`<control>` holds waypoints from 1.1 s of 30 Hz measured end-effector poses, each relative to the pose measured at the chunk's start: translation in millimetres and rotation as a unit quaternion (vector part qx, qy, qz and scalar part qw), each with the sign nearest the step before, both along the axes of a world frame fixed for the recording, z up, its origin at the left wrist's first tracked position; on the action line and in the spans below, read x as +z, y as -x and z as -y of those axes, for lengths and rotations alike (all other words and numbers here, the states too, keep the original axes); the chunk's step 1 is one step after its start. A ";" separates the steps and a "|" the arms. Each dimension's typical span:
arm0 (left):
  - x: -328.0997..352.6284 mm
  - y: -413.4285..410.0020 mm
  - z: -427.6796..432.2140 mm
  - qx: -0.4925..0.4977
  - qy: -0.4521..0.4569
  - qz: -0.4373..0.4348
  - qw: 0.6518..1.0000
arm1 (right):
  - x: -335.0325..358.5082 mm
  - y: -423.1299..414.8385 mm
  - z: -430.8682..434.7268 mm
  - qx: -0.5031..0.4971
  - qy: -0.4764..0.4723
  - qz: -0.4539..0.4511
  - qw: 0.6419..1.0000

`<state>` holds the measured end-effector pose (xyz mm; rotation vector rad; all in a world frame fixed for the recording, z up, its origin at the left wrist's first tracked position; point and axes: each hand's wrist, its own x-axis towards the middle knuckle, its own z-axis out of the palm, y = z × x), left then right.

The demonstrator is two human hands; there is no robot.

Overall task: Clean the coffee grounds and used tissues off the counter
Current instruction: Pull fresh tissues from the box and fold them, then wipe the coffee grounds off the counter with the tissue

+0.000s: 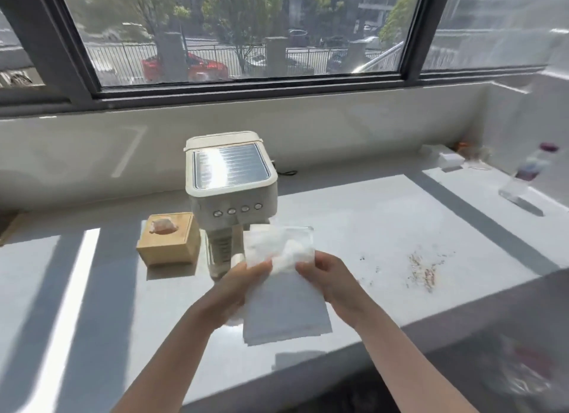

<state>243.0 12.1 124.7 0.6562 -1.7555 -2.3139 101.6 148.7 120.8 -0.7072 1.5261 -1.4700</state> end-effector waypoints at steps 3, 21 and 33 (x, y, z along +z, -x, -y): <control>-24.8 24.7 -36.8 -0.058 -0.055 -0.006 0.997 | -13.0 26.9 -52.5 -0.030 -0.027 0.005 0.999; -91.8 179.2 -96.9 -0.165 -0.235 0.163 0.944 | -76.7 149.5 -149.3 -0.115 -0.144 -0.054 0.981; -93.0 258.2 -98.0 -0.213 0.010 0.265 0.940 | -112.2 219.3 -108.7 -0.037 -0.091 -0.141 0.985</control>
